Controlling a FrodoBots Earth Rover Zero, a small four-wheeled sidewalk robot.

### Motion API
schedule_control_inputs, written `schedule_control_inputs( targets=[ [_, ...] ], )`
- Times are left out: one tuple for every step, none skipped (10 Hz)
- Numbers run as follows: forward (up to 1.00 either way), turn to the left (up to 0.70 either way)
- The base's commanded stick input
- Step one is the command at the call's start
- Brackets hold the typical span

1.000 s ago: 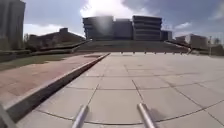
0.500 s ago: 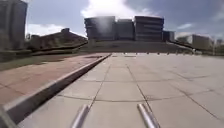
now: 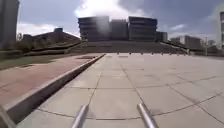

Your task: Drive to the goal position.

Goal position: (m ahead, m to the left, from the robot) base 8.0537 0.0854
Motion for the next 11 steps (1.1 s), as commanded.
schedule_control_inputs(
  targets=[
    [0.7,0.0],
    [0.7,0.0],
    [0.7,0.0],
    [0.7,0.0],
    [0.7,0.0],
    [0.7,0.0],
    [0.7,0.0],
    [0.7,0.0],
    [0.7,0.0],
    [0.7,0.0],
    [0.7,0.0]
  ],
)
